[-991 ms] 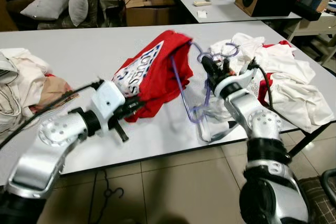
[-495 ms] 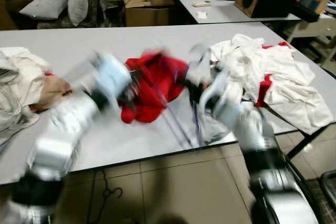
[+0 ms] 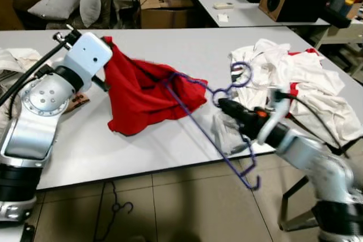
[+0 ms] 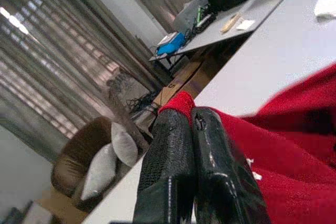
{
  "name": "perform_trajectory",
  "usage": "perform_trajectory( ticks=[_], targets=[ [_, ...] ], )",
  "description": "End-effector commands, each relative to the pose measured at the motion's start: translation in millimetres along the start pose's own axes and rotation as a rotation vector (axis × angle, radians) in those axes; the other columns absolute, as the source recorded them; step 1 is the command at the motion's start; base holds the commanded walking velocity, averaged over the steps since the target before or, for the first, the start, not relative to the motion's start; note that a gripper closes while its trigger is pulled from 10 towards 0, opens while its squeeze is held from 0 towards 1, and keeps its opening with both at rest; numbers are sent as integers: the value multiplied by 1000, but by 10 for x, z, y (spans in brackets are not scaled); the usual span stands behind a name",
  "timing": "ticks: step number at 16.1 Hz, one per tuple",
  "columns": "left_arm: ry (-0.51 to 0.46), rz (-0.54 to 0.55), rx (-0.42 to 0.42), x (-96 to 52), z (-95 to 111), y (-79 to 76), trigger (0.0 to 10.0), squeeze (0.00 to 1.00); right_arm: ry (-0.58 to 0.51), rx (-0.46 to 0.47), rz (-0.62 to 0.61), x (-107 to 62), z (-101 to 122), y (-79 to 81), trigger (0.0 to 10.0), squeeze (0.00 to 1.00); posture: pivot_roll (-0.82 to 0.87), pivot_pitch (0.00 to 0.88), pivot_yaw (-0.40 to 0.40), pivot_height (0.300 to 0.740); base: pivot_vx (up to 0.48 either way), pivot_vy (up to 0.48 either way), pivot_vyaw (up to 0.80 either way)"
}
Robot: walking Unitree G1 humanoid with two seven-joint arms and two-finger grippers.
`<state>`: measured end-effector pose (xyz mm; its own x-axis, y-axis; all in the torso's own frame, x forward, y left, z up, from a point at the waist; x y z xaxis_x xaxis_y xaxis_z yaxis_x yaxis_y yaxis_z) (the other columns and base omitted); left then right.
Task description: Hang hanger
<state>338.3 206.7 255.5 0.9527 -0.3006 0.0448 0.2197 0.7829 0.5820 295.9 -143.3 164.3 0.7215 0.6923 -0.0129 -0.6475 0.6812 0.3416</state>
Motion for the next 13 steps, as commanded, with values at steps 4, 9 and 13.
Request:
perform_trajectory(
  ticks=[4,9,13],
  targets=[
    [-104,-114,90,-4,186,-207,0,0,18,18,64,-83,-12,116,10000,0,10,0,-25,740,0,0,0],
    [-146,-146,120,-5,250,-270,0,0,57,36,101,6,-81,192,10000,0,20,0,-33,740,0,0,0],
    [-174,-96,55,-25,282,-153,0,0,193,-89,64,23,-249,154,10000,0,27,0,-47,740,0,0,0]
  ],
)
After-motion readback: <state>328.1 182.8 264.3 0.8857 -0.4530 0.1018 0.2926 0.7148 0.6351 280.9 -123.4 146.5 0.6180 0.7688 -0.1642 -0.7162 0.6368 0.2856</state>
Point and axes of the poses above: a point about 5 cm out from each wrist's last joint towards the gripper, its own x axis pointing out of the wrist towards the gripper, its own z axis along the axis of the wrist's last joint, y = z × x, the point moved 2 cm from there along x, pointing out of the wrist towards the gripper, and after that the axes turned 14 degrees about -x, right-handed, at the moved point
